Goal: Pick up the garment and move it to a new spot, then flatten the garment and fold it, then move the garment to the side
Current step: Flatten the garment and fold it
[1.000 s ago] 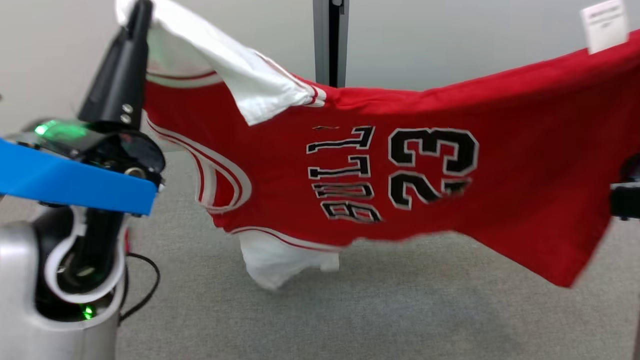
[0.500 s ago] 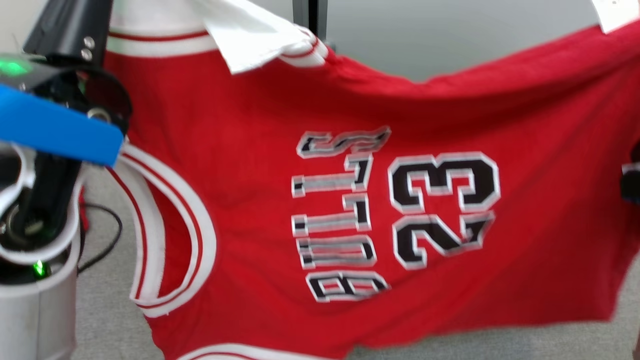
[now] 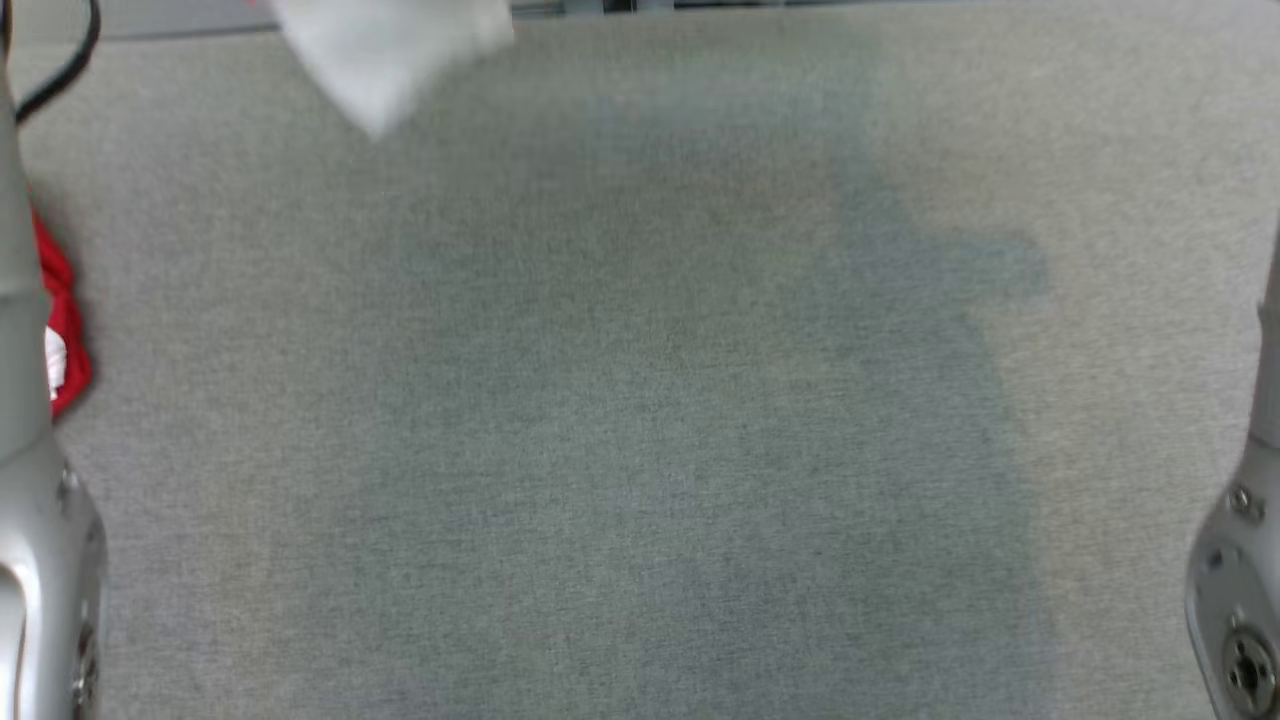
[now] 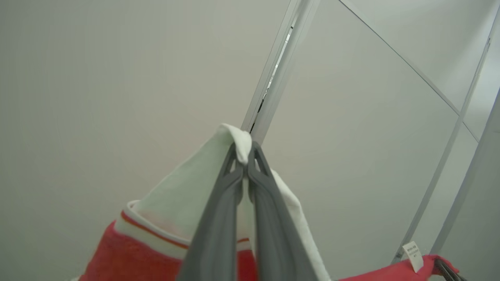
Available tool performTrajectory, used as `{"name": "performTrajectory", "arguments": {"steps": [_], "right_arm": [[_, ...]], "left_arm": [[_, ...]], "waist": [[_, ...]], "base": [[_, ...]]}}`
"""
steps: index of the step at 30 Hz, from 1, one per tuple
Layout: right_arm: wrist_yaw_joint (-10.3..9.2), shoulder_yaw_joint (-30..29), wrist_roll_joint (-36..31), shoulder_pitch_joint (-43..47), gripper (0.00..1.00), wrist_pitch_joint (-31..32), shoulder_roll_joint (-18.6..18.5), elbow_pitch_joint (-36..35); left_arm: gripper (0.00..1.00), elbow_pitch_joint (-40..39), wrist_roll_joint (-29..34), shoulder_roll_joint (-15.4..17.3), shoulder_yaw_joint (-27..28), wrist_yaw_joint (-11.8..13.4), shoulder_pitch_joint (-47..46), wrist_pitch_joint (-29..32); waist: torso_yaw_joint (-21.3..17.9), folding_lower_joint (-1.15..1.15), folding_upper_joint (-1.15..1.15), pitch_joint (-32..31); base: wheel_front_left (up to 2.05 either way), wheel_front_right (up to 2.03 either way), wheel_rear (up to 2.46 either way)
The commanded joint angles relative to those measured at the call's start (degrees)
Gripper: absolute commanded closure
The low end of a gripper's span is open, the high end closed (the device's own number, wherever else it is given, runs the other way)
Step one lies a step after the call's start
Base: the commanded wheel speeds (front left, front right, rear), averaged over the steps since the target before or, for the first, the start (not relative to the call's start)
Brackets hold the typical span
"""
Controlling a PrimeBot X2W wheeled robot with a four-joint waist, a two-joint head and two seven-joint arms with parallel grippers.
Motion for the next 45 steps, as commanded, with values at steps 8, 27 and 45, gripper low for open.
{"name": "performTrajectory", "arguments": {"steps": [8, 27, 45], "right_arm": [[0.0, -2.6, -9.8, -5.1, 1.0, -7.1, 3.0, 16.2], [0.0, -9.7, 4.7, 14.1, 1.0, -20.2, 4.9, 25.2], [0.0, -2.4, 19.0, 52.7, 1.0, -18.9, 4.9, -3.6]], "left_arm": [[1.0, 8.1, -1.5, -5.3, -2.1, -3.9, 1.2, -5.3], [1.0, -3.8, -7.4, -5.2, 1.8, -9.6, 36.2, -17.0], [1.0, -27.7, -7.6, -1.9, -0.3, -5.3, 74.8, -16.3]], "waist": [[4.3, -0.02, 0.0, 8.7], [3.9, -0.02, 0.0, 8.8], [3.6, -0.02, 0.0, -12.2]], "base": [[0.0, 0.0, 0.0], [0.0, 0.0, 0.0], [0.0, 0.0, 0.0]]}}
